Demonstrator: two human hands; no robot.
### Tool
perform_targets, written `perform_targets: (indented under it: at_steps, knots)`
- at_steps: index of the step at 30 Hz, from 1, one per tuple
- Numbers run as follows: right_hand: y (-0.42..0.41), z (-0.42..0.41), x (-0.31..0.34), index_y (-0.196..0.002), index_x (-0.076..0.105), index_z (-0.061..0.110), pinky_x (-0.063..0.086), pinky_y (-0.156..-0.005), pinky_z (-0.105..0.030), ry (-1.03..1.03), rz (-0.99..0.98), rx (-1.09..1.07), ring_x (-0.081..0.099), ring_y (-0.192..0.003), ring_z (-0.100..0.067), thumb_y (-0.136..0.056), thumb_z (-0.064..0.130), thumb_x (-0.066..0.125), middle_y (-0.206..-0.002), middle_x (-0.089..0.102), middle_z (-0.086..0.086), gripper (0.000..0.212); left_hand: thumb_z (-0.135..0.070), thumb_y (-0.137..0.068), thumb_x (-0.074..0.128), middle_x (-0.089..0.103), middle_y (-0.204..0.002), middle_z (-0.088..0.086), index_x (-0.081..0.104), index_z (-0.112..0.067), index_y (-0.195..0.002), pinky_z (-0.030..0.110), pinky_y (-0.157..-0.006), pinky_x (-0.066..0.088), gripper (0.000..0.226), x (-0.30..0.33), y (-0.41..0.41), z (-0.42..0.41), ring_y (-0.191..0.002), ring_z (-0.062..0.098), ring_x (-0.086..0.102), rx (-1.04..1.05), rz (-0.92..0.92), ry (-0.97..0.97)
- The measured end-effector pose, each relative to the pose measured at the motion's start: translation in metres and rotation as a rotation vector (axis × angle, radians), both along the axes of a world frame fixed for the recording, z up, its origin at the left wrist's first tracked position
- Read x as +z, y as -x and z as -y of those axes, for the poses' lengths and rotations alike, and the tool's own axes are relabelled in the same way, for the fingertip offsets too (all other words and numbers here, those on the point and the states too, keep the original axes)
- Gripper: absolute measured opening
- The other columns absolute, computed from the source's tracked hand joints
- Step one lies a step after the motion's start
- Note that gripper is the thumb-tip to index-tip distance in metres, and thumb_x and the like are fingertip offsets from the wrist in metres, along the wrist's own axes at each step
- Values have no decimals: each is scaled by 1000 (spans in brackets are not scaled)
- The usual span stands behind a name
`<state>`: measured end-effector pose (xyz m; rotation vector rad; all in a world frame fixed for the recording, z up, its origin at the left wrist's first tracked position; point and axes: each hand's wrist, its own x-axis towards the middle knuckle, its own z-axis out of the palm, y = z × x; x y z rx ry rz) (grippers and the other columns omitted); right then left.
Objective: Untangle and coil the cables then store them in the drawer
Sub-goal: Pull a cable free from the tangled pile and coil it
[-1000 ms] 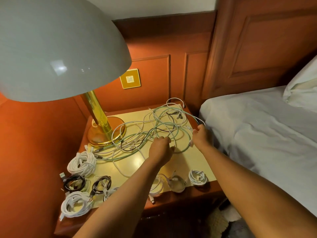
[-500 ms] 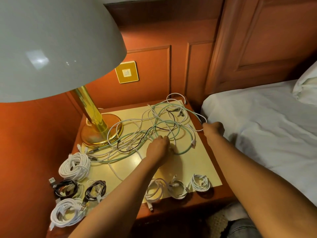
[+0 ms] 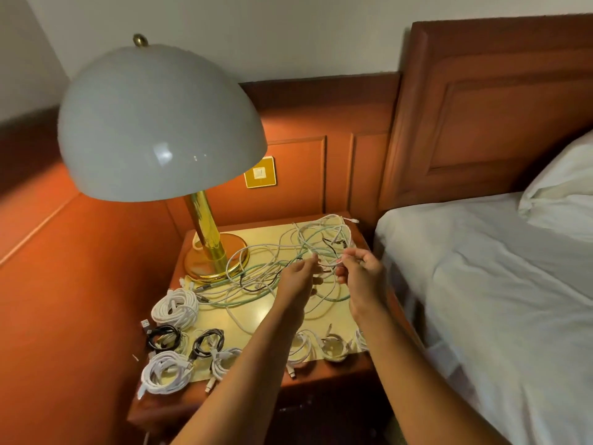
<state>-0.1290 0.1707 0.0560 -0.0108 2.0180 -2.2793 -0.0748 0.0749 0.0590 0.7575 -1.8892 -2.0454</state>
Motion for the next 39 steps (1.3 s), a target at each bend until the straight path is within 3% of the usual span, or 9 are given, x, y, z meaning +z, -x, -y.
perform_targets:
  at_steps: [6, 10, 12, 16, 21, 26, 29, 32, 39]
  knots:
    - [-52, -8, -7, -107, 62, 18, 48, -65, -16, -465, -455, 256, 58, -87, -8, -94, 14, 59, -101, 60, 1, 14, -15, -101, 47, 62, -79, 7, 55, -10, -94, 35, -76, 46, 12, 33, -37, 6, -80, 20, 60, 117, -265, -321]
    - [-34, -6, -8, -100, 62, 12, 49, -80, -32, -754, -636, 366, 51, -98, -16, -96, 21, 57, -108, 54, -1, 11, -12, -101, 45, 57, -64, 5, 52, -9, -94, 35, -69, 50, 10, 53, -47, 5, -62, 18, 58, 78, -409, -402]
    - [-12, -6, 2, -91, 63, 12, 47, -80, -33, -765, -578, 373, 56, -96, -21, -96, 18, 57, -102, 61, -5, 10, -11, -101, 46, 53, -60, 4, 52, -11, -90, 32, -61, 48, 12, 65, -45, 9, -53, 14, 52, 88, -482, -431]
    - [41, -7, 38, -80, 59, 15, 41, -63, -32, -813, -519, 331, 57, -74, -23, -96, 19, 59, -74, 60, -2, 16, -10, -101, 46, 52, -60, 2, 51, -12, -87, 23, -47, 40, 15, 92, -35, 19, -48, 10, 45, 60, -534, -440]
    - [91, 22, 102, -100, 64, 11, 45, -74, -30, -838, -624, 331, 58, -88, -19, -97, 10, 54, -95, 63, -3, 11, -10, -102, 43, 54, -60, 1, 51, -10, -86, 21, -46, 35, 17, 101, -11, 31, -47, 9, 40, 67, -500, -374]
    - [110, 46, 173, -100, 71, 10, 44, -76, -26, -432, -578, 302, 60, -87, -13, -94, 18, 61, -96, 67, -1, 14, -5, -101, 43, 55, -55, 2, 51, -10, -83, 20, -45, 37, 20, 131, 25, 51, -44, 8, 41, 96, -560, -309]
    - [119, 54, 184, -112, 69, 6, 45, -87, -31, -616, -576, 389, 62, -102, -21, -97, 15, 55, -109, 67, -7, 23, -1, -100, 42, 57, -55, 4, 50, -9, -86, 21, -45, 35, 18, 139, 37, 61, -43, 10, 40, 90, -568, -237]
    - [133, 52, 186, -118, 68, 9, 42, -87, -24, -512, -502, 336, 57, -112, -18, -95, 16, 59, -119, 63, -2, 25, 0, -99, 43, 58, -55, 4, 51, -8, -87, 24, -48, 41, 16, 134, 42, 64, -44, 11, 43, 70, -565, -225]
    - [138, 48, 195, -94, 71, 15, 46, -77, -31, -540, -494, 372, 57, -87, -17, -91, 17, 63, -95, 67, -2, 9, -4, -101, 42, 60, -58, 3, 52, -10, -90, 26, -52, 42, 15, 139, 47, 71, -48, 11, 46, 87, -538, -188]
